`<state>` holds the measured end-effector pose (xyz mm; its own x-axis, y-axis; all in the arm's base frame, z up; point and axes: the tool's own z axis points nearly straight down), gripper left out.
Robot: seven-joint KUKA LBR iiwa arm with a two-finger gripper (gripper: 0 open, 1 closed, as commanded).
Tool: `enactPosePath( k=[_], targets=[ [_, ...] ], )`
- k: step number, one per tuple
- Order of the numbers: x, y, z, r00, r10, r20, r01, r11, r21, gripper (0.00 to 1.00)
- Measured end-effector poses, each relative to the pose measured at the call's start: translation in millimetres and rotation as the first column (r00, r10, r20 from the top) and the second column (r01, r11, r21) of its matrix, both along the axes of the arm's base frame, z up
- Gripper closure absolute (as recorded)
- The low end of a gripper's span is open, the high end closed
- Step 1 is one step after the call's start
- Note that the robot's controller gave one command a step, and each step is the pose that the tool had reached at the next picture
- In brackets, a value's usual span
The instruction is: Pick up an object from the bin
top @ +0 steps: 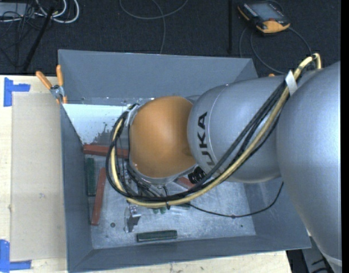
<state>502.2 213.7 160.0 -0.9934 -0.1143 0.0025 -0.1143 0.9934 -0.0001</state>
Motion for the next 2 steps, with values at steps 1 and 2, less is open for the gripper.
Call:
enactPosePath(
  k=[1, 2],
  targets=[
    [0.0, 0, 0, 1.000, 0.000, 0.000, 0.000, 1.000, 0.000, 0.00],
    [45.4, -49, -11, 1.000, 0.019, 0.003, -0.019, 1.000, 0.002, 0.00]
  ],
)
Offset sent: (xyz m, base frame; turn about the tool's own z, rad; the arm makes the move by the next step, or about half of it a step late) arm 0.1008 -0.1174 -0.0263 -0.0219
